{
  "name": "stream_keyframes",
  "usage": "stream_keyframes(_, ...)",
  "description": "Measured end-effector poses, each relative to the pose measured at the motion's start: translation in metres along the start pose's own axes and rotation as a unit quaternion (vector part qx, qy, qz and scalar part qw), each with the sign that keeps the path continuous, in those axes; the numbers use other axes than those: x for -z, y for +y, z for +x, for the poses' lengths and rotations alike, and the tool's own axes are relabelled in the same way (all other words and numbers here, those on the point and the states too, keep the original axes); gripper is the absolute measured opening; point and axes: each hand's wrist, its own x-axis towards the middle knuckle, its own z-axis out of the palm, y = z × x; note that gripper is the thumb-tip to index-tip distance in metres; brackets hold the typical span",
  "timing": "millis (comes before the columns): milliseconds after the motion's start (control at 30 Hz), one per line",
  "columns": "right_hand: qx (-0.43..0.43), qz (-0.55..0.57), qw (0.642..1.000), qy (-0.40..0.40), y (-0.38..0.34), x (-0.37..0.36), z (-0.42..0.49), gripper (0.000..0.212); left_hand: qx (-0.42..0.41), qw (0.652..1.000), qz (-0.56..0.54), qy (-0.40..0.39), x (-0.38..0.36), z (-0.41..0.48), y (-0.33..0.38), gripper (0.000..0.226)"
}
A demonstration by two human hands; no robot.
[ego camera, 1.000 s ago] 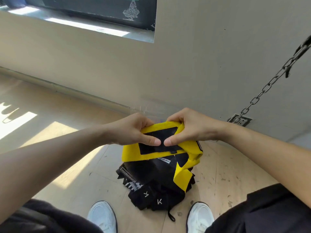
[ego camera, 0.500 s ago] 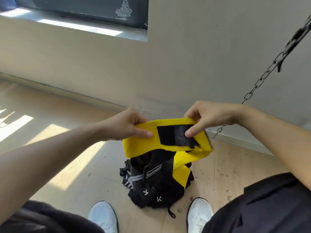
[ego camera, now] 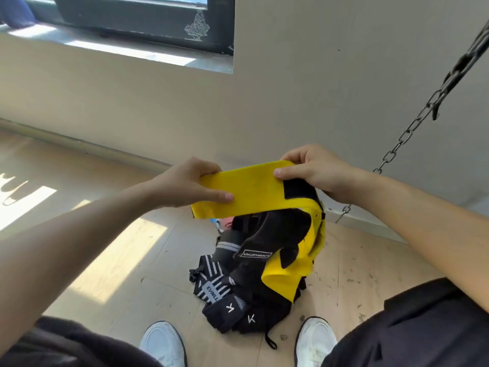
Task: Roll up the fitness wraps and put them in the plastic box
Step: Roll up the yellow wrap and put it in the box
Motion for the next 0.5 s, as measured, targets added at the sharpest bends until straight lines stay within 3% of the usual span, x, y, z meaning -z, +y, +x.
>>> stream_keyframes(100, -0.046, 0.051, 0.997, 0.025, 0.003, 0.000, 0.002, 0.006, 0.017, 0.983, 0.068, 0.168, -0.001, -0.001, -0.011, 0.050)
stream_keyframes(200, -0.070, 0.094, 0.992, 0.052, 0.003, -0.003, 0.005, 0.007, -0.007, 0.968, 0.087, 0.234, -0.020, -0.006, -0.005, 0.035)
stream_keyframes(333, -0.088, 0.134, 0.981, 0.106, 0.004, -0.007, 0.011, 0.013, 0.007, 0.995, -0.015, 0.097, -0.059, -0.014, 0.008, 0.025)
stream_keyframes(400, -0.101, 0.146, 0.977, 0.122, 0.004, -0.009, 0.013, 0.015, 0.015, 0.992, -0.112, 0.052, -0.077, -0.013, 0.012, 0.037)
stream_keyframes(500, -0.118, 0.167, 0.972, 0.120, 0.003, -0.012, 0.014, 0.019, 0.041, 0.972, -0.228, 0.048, -0.087, -0.006, 0.015, 0.058)
